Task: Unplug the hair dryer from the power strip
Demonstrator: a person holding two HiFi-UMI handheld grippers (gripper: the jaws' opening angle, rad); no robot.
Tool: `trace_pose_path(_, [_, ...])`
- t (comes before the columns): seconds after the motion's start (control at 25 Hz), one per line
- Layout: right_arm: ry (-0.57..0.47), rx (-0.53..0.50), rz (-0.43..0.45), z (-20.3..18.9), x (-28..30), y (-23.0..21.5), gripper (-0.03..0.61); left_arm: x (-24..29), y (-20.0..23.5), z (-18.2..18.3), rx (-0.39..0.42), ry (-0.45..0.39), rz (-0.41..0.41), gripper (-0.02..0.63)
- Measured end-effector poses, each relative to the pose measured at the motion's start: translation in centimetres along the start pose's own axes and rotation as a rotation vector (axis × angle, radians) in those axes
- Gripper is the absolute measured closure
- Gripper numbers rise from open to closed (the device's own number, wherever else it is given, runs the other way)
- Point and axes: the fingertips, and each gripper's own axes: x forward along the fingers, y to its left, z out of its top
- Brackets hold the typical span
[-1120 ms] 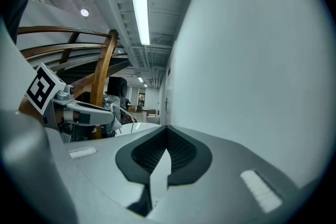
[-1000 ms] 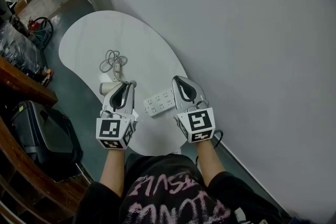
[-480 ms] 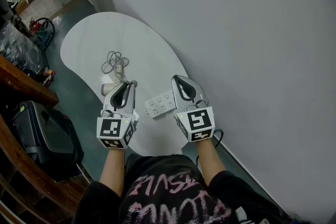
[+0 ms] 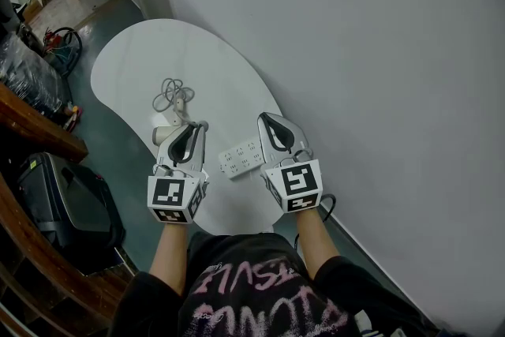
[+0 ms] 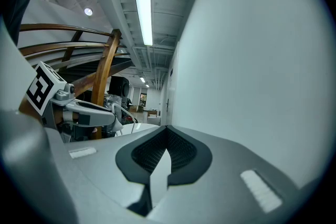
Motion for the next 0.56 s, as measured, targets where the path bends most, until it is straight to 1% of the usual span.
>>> trace_pose_path(0.56, [0.003,0.001,-0.002,-0.11,0.04,0.35,0.571,-0.24,0.22,-0.12,-0.002,-0.002,-0.007,0.551])
